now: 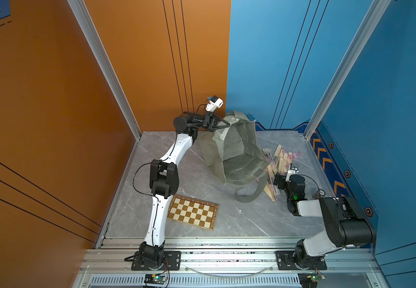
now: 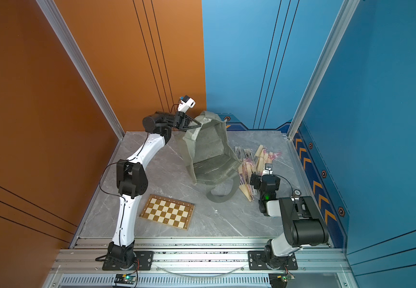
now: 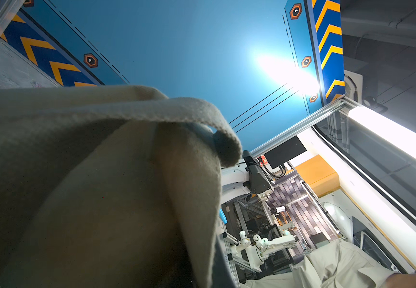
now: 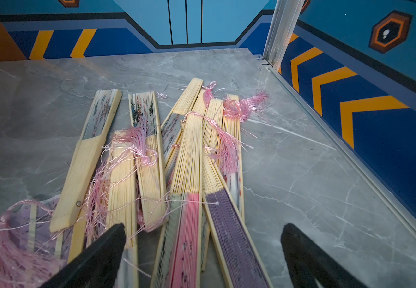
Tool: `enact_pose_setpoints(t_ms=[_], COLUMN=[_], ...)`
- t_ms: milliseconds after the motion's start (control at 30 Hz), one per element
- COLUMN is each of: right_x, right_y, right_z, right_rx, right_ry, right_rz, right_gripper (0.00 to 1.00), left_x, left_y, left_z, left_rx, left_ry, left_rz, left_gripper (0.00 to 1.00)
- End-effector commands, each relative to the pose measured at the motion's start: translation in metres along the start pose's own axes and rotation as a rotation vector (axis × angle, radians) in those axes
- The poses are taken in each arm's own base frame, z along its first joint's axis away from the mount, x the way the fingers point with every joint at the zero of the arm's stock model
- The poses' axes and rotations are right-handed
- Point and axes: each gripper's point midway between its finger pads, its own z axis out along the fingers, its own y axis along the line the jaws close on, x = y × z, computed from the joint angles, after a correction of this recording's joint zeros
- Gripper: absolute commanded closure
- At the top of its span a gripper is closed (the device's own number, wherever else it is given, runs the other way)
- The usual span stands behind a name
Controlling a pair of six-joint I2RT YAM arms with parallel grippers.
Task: Take out the folding fans from the tote bags
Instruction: Place the canvas bag at the center of the board.
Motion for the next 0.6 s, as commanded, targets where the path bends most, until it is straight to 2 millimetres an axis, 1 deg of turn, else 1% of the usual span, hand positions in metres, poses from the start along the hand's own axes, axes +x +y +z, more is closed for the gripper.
enact_pose_setpoints(t_ms=[0, 100, 233, 333, 433, 500, 567], right_x=[-0.014, -0.014, -0.014, -0.014, -0.014, -0.014, -0.014], right_y=[-0.004, -0.004, -0.004, -0.004, -0.004, -0.004, -0.004], right_z=[0.002, 0.002, 0.001, 0.002, 0.002, 0.002, 0.002], right_rx=[0.025, 0.025, 0.024, 0.024, 0.024, 0.023, 0.023], right_ry=[-0.04, -0.04, -0.039, -0.041, -0.041, -0.04, -0.039], right_rz=[0.004, 0.004, 0.003, 0.004, 0.004, 0.004, 0.003], right_gripper=[0.0, 0.0, 0.0, 0.0, 0.0, 0.0, 0.0], left_x=[0.009, 0.008, 0.001, -0.008, -0.007, -0.007, -0.005], left_y=[-0.011, -0.014, -0.024, -0.028, -0.033, -0.041, -0.047], left_z=[-0.001, -0.006, -0.012, -0.015, -0.016, -0.014, -0.013], left_rx=[-0.059, -0.064, -0.068, -0.056, -0.08, -0.081, -0.083], left_ry=[0.061, 0.051, 0.037, 0.015, 0.032, 0.036, 0.037], left_rz=[-0.294, -0.289, -0.21, -0.097, 0.001, 0.087, 0.137], left_gripper=[1.0, 1.0, 1.0, 1.0, 1.0, 1.0, 1.0])
